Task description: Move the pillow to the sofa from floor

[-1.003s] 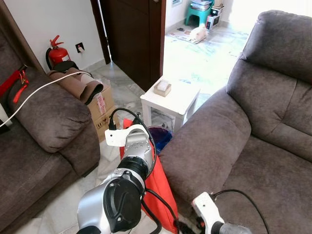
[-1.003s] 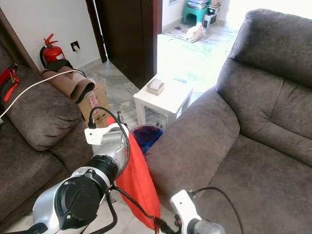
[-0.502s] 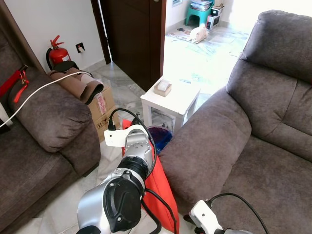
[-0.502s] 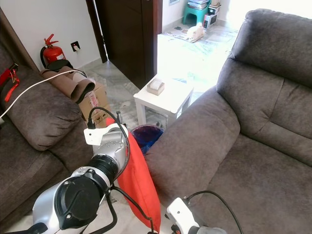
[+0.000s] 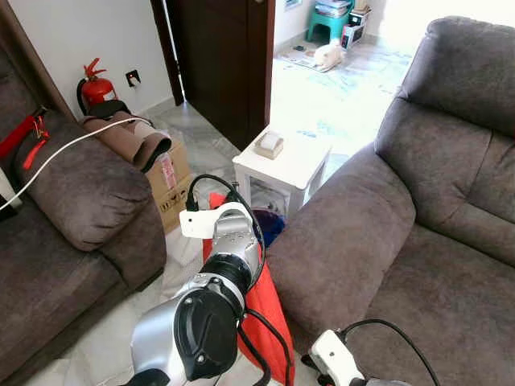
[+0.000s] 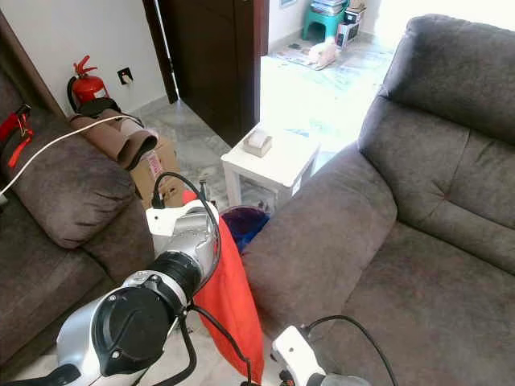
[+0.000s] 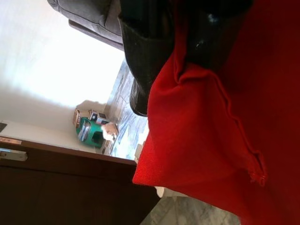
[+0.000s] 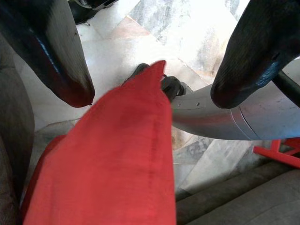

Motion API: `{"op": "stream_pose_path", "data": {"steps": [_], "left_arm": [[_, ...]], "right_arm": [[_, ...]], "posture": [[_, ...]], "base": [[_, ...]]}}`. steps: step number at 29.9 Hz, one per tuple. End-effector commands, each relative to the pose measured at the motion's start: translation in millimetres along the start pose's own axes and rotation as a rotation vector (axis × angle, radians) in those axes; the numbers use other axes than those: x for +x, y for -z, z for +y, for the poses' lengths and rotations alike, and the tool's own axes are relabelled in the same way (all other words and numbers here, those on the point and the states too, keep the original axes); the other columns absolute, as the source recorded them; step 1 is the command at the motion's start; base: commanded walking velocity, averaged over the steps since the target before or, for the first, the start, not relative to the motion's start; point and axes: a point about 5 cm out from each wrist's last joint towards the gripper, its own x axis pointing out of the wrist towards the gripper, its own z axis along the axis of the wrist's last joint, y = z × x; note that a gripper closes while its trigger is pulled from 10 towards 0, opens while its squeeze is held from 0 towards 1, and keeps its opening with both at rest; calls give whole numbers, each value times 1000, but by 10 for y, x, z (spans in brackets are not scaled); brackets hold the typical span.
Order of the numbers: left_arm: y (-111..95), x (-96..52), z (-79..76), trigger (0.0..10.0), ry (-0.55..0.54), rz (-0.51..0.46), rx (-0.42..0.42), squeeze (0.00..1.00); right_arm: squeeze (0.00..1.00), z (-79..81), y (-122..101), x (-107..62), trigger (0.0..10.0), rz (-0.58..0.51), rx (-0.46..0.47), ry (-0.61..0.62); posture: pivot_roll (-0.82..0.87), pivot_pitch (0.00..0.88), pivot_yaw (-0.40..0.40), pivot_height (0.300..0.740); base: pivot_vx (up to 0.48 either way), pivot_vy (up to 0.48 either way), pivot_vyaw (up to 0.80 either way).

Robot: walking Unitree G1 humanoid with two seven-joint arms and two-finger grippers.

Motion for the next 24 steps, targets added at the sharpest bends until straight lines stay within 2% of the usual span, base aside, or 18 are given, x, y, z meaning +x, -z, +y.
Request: {"op": "stream_pose_path", "data": {"steps": [1, 18, 19, 20, 21, 22, 23, 24], "left_arm": [[112, -45, -328, 10000, 113, 18, 0, 0], [118, -46, -333, 10000, 112, 19, -1, 0], [70, -18, -227, 10000, 157, 52, 169, 0], [43, -5, -128, 10000, 179, 82, 300, 0], [6, 3, -39, 10000, 196, 98, 384, 0], [-39, 11, 42, 10000, 198, 107, 446, 0], [-80, 19, 83, 10000, 196, 103, 463, 0], [-174, 37, 157, 10000, 203, 97, 520, 0]], "right_arm": [[0, 36, 9, 4, 10000, 2, 2, -6], [0, 39, 7, 6, 10000, 4, 3, -2], [0, -349, -69, -96, 10000, -53, 38, 243], [0, -612, -120, -200, 10000, -98, 74, 420], [0, -776, -152, -278, 10000, -132, 110, 534], [0, -857, -172, -320, 10000, -157, 132, 591], [0, -858, -178, -317, 10000, -167, 138, 590], [0, -849, -188, -295, 10000, -177, 145, 582]], "posture": [[-74, 111, 83, 740], [-77, 111, 84, 740], [-41, 113, 84, 740], [-39, 113, 85, 740], [-32, 114, 85, 740], [-29, 114, 85, 740], [-22, 113, 84, 740], [-22, 113, 83, 740]], "base": [[0, 0, 0], [0, 0, 0], [0, 0, 0], [0, 0, 0], [0, 0, 0], [0, 0, 0], [0, 0, 0], [0, 0, 0]]}}
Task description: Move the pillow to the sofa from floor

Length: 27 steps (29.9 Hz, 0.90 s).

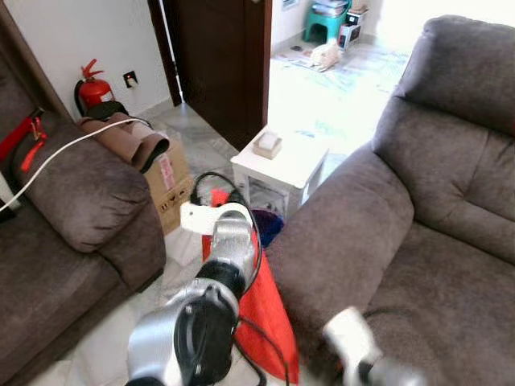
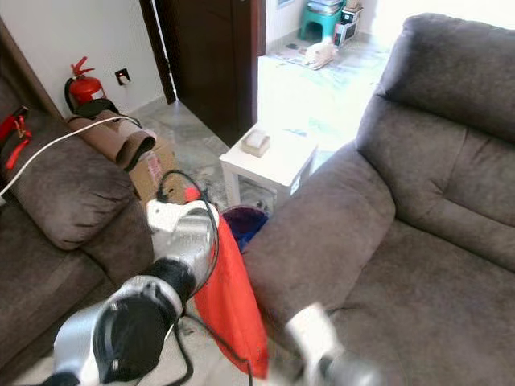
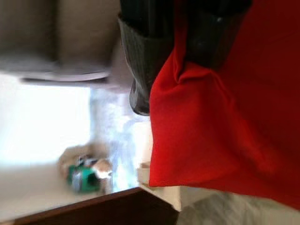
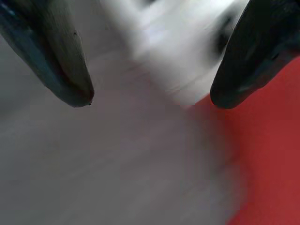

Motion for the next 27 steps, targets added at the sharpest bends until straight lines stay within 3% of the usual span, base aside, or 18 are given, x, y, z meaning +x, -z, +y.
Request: {"op": "stream_pose_path", "data": {"steps": [1, 5, 6, 8, 10, 11, 12, 16, 17, 20, 22, 23, 27], "left_arm": [[-76, 6, -84, 10000, 93, -17, 94, 0], [-177, 2, 45, 10000, 112, -39, 217, 0], [-212, -5, 99, 10000, 134, -33, 309, 0], [-235, -14, 167, 10000, 141, -22, 350, 0], [-244, -36, 303, 10000, 159, 35, 494, 0], [-244, -36, 303, 10000, 159, 35, 494, 0], [-176, -98, 527, 10000, 205, 194, 631, 0], [-95, -217, 715, 10000, 323, 351, 814, 0], [-95, -217, 715, 10000, 323, 351, 814, 0], [1, -317, 766, 10000, 412, 456, 920, 0], [13, -348, 771, 10000, 418, 447, 960, 0], [-8, -336, 756, 10000, 382, 413, 909, 0], [-29, -302, 687, 10000, 345, 352, 849, 0]], "right_arm": [[0, 144, 182, 20, 10000, 37, 48, -26], [0, 189, 185, 45, 10000, 27, 72, -30], [0, 197, 189, 68, 10000, 18, 83, -23], [0, 196, 201, 84, 10000, 19, 85, -16], [0, 188, 252, 112, 10000, 38, 84, 2], [0, 188, 252, 112, 10000, 38, 84, 2], [0, 193, 292, 129, 10000, 48, 84, 10], [0, 226, 323, 136, 10000, 67, 44, -8], [0, 226, 323, 136, 10000, 67, 44, -8], [0, 255, 322, 149, 10000, 61, 42, -27], [0, 292, 302, 164, 10000, 49, 52, -53], [0, 322, 282, 175, 10000, 40, 42, -71], [0, 393, 262, 182, 10000, 31, 31, -125]], "posture": [[-22, 113, 82, 740], [-16, 109, 82, 740], [-13, 106, 84, 740], [-12, 104, 85, 740], [-9, 101, 87, 740], [-9, 101, 87, 740], [-5, 99, 88, 740], [-4, 101, 89, 740], [-4, 101, 89, 740], [4, 101, 89, 740], [5, 100, 89, 740], [1, 100, 91, 740], [1, 100, 91, 740]], "base": [[0, 0, 0], [0, 0, 0], [0, 0, 0], [0, 0, 0], [0, 0, 0], [0, 0, 0], [0, 0, 0], [0, 0, 0], [0, 0, 0], [0, 0, 0], [0, 0, 0], [0, 0, 0], [0, 0, 0]]}}
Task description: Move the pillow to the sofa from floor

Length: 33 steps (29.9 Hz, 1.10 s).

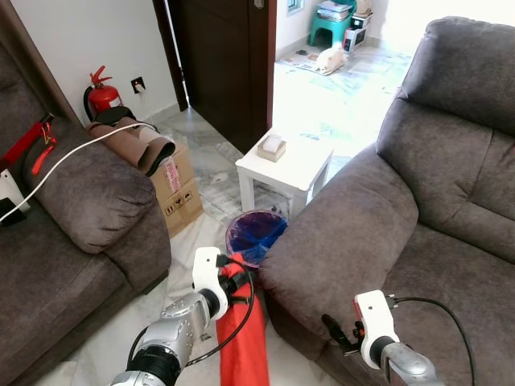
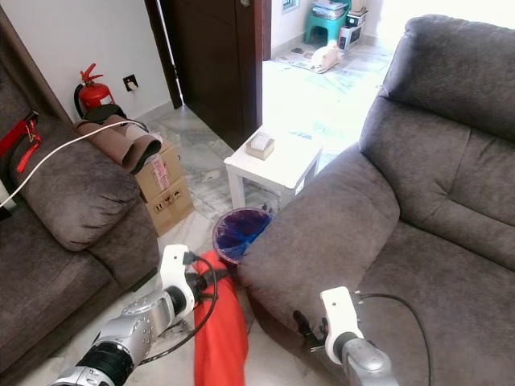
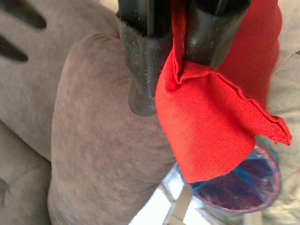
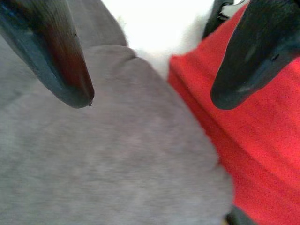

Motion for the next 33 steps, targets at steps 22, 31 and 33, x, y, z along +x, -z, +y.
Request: {"op": "stream_pose_path", "data": {"steps": [22, 31, 33], "left_arm": [[-36, -659, -253, 10000, 900, 553, 776, 0], [86, -859, 126, 10000, 758, 702, 990, 0], [96, -737, 186, 10000, 614, 566, 965, 0]], "right_arm": [[0, 15, 34, 24, 10000, 66, -137, -70], [0, -114, 4, 36, 10000, 70, -169, 5], [0, -100, -11, 51, 10000, 50, -137, 13]], "posture": [[0, 87, 83, 740], [15, 88, 67, 740], [12, 89, 67, 740]], "base": [[0, 0, 0], [0, 0, 0], [0, 0, 0]]}}
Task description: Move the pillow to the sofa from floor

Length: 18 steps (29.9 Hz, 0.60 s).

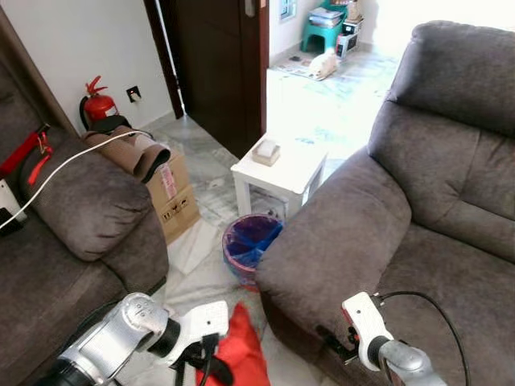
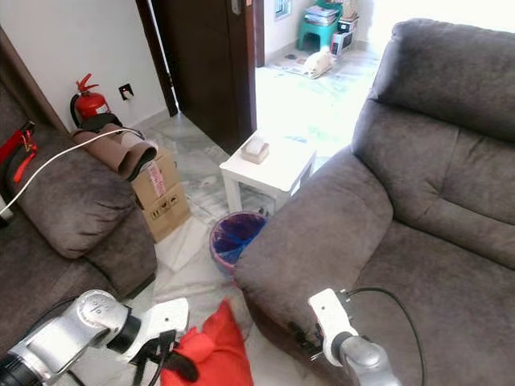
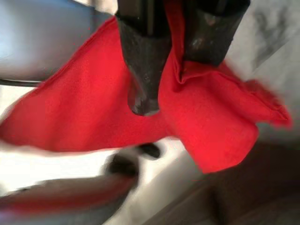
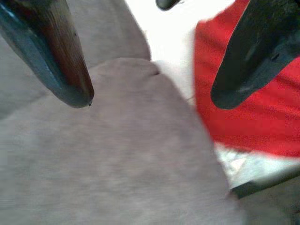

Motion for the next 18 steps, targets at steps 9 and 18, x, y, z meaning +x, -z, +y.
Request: {"op": "stream_pose_path", "data": {"steps": [9, 18], "left_arm": [[368, -63, 475, 10000, -994, -415, -840, 0], [442, -112, 479, 10000, -1195, -618, -1095, 0]], "right_arm": [[0, 89, 116, 30, 10000, -67, 278, 77], [0, 81, 155, 8, 10000, -132, 417, 143]], "posture": [[13, 101, 63, 740], [12, 101, 68, 740]], "base": [[0, 0, 0], [0, 0, 0]]}}
